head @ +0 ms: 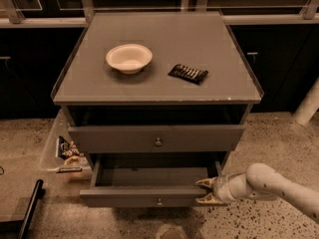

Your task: Open middle drawer

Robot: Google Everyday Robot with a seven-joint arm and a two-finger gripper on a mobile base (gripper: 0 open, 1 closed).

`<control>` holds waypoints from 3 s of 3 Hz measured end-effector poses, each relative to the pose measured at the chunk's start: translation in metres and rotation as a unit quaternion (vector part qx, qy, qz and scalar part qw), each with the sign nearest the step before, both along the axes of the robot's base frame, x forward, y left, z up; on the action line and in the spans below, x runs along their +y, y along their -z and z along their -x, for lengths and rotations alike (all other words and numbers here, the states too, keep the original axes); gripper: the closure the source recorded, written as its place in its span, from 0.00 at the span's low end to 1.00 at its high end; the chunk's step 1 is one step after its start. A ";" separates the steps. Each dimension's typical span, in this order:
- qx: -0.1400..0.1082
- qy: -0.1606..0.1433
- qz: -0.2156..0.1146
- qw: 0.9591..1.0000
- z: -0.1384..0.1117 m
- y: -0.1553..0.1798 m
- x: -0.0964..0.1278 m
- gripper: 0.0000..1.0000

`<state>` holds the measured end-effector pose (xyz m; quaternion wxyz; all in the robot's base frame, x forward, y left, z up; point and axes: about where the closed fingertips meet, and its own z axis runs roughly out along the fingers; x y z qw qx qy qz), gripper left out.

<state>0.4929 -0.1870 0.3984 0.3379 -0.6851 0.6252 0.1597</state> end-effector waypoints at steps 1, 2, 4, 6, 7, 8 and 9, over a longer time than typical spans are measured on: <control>0.001 -0.001 0.001 1.000 0.015 0.001 -0.005 1.00; 0.002 -0.001 0.001 1.000 0.017 0.001 -0.005 1.00; 0.002 -0.001 0.001 1.000 0.017 0.001 -0.005 0.63; 0.020 -0.015 -0.020 0.999 0.025 0.004 -0.004 0.17; 0.026 -0.016 -0.024 0.999 0.039 0.006 -0.010 0.19; 0.028 -0.012 -0.029 0.999 0.064 0.005 -0.023 0.42; 0.027 -0.012 -0.029 0.999 0.067 0.003 -0.024 0.65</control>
Offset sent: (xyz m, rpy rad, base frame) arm -0.1197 -0.0601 -0.0120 -0.0302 0.0442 -0.0266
